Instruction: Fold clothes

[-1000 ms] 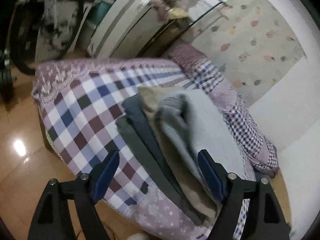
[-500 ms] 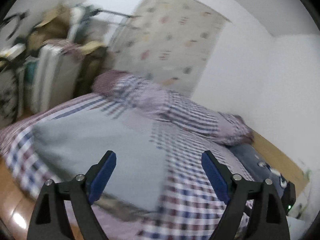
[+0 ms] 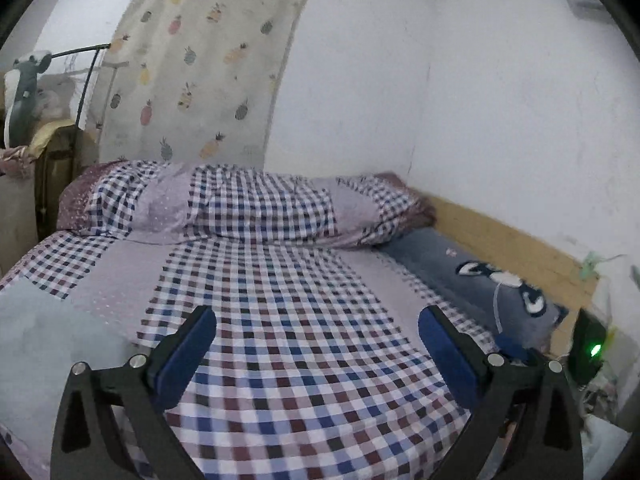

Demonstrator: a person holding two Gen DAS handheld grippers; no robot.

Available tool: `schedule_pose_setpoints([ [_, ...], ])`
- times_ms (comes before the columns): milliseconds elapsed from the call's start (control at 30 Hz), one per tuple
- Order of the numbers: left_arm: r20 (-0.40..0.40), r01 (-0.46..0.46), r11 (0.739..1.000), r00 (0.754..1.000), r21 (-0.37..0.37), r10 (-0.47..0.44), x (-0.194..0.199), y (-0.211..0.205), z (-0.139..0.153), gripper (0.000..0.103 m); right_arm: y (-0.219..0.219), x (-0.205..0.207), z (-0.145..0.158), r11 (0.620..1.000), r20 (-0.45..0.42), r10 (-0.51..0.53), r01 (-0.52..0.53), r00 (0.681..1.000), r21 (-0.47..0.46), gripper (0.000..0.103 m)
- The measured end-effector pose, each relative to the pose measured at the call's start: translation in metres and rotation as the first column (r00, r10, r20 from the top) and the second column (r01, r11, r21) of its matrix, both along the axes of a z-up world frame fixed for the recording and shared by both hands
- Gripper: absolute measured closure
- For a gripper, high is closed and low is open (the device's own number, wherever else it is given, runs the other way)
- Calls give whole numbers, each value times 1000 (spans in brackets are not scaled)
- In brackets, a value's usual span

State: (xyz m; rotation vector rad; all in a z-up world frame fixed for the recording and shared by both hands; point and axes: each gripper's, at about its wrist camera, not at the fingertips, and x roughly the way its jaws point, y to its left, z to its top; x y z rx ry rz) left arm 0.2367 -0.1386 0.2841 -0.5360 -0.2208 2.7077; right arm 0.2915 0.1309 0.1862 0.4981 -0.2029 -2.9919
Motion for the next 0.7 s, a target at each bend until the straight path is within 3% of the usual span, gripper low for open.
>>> schedule_pose_setpoints([
  [133,67,-27,1000,997,-13,28,-43,41,-22,0,32,-43,-4,996,72,-54,59,996,-69,0],
  [400,218,-91,993,970,-69,104,-137,91,-106,0,50,-147,-50,994,220,-80,94,972,-54,0],
  [533,272,-104,986,953,-132,137,-175,108,-153,0,33,-205,-98,997,304,-64,71,951,-12,0],
  [700,326,-97,973,931,-208,162,-210,121,-212,0,36,-241,-166,997,391,-71,73,918,9,0],
])
